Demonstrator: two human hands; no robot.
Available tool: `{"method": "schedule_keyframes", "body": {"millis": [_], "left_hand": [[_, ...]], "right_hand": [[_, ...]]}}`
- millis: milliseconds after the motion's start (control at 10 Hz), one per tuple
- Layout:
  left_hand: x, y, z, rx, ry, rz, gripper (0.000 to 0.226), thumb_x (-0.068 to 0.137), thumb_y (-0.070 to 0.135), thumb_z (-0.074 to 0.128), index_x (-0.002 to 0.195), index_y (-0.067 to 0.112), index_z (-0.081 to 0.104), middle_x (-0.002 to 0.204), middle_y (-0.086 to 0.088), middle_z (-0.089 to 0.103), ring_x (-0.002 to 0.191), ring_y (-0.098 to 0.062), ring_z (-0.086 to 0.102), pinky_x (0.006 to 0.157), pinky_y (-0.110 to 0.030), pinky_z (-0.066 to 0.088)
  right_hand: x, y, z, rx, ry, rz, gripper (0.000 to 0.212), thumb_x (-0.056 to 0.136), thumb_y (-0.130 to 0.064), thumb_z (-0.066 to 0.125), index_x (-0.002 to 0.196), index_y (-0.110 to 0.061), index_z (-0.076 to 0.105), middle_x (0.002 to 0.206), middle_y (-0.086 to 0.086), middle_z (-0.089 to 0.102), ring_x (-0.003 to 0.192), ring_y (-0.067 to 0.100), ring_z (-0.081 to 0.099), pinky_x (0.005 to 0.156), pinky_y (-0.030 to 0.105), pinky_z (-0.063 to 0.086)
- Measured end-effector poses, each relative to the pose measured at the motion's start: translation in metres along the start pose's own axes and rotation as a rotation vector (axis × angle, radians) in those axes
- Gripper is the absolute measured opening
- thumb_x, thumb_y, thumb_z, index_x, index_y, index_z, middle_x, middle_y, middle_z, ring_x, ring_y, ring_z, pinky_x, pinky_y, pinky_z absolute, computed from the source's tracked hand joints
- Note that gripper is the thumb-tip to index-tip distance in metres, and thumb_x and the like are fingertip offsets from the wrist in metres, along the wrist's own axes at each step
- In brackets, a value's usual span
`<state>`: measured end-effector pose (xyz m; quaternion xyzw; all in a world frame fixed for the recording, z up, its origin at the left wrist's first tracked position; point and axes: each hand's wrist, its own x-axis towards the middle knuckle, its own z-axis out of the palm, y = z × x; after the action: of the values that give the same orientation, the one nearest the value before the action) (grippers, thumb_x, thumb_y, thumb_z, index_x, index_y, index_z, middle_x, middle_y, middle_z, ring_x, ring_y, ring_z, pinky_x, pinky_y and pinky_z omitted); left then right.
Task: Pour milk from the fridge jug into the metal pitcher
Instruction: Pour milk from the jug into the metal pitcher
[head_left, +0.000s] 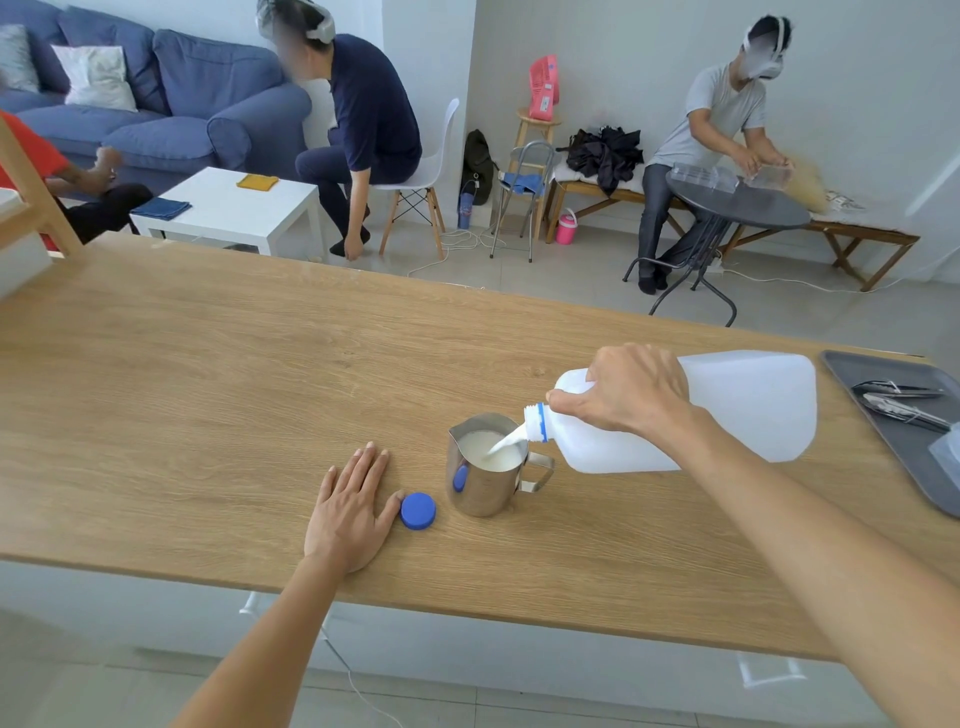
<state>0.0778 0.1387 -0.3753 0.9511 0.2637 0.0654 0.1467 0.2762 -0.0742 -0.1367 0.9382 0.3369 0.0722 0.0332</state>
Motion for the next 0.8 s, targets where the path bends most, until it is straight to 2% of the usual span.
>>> {"method": "schedule_keyframes", "body": {"millis": [500,700,800], "left_hand": [[-0.0005,0.0008,-0.0011,0.002,0.001,0.002,0.08,0.084,0.067,0.004,0.151,0.024,0.013,0.159,0.006,0.008,0.146,-0.008,0.002,0.119,-0.035,0.003],[-0.0001,0.0006,-0.0012,0.003,0.002,0.003,0.079,0.084,0.066,0.005,0.151,0.024,0.013,0.159,0.006,0.009,0.146,-0.009,0.003,0.119,-0.035,0.004],[-0.0005,0.0004,-0.0013,0.004,0.001,0.004,0.08,0.084,0.067,0.004,0.151,0.024,0.012,0.159,0.006,0.008,0.146,-0.008,0.002,0.119,-0.035,0.003]], "right_hand": [[0.001,-0.0045,-0.0026,-0.014,-0.011,-0.032,0.061,0.072,-0.059,0.06,0.05,-0.015,0.026,0.046,-0.001,0.027,0.044,0.02,0.027,0.046,0.028,0.021],[0.0039,-0.0049,-0.0013,-0.004,-0.005,-0.033,0.061,0.071,-0.061,0.061,0.048,-0.014,0.03,0.049,0.0,0.037,0.045,0.021,0.031,0.047,0.029,0.024],[0.0038,-0.0063,-0.0034,-0.009,-0.004,-0.039,0.06,0.072,-0.059,0.061,0.049,-0.015,0.027,0.047,-0.001,0.03,0.046,0.021,0.029,0.047,0.029,0.023]]}}
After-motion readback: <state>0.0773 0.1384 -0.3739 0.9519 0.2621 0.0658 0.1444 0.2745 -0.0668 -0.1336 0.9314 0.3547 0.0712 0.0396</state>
